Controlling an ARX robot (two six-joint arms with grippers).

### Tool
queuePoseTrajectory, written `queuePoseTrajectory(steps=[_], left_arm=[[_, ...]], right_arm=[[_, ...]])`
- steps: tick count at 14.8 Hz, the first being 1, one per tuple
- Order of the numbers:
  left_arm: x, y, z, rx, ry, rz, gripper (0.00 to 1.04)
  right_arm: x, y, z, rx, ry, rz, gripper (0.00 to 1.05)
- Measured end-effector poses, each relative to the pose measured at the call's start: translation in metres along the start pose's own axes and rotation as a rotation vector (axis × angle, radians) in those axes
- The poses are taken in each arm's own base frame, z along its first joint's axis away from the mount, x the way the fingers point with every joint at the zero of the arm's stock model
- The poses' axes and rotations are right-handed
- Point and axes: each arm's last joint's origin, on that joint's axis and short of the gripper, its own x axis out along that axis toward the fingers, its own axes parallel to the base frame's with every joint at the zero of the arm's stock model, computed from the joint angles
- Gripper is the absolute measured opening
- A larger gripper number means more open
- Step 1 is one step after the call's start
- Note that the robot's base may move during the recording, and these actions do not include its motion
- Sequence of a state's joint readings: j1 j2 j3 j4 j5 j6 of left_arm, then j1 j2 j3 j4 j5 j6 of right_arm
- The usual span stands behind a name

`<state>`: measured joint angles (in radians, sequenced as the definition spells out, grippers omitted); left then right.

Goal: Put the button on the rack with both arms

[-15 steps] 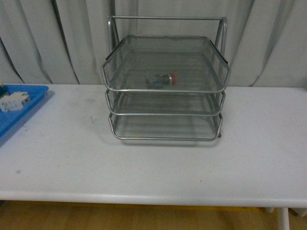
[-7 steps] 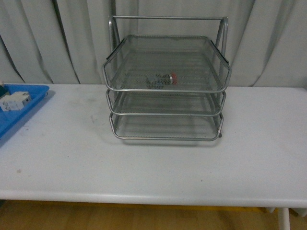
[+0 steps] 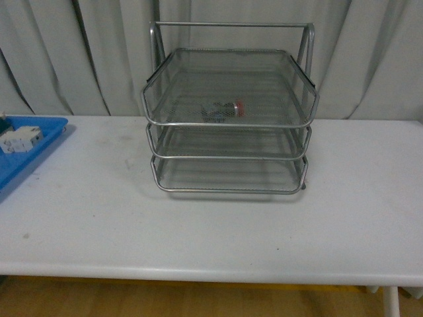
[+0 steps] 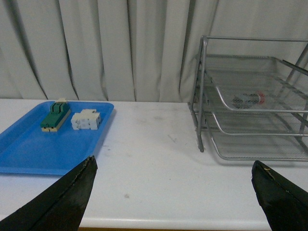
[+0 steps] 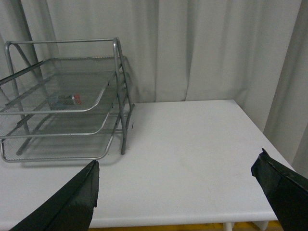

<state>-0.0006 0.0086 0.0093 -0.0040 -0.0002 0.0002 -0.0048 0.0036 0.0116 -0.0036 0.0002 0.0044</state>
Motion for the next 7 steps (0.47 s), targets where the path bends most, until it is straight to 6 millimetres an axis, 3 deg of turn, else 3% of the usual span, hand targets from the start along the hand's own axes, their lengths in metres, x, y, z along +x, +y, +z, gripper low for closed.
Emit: queuePoseTrajectory(steps=[7], left_arm=[[0.0000,0.0000,0.0000,0.000,0.000,0.000,0.98]], right_arm=[[0.0000,0.0000,0.0000,0.000,0.000,0.000,0.98]])
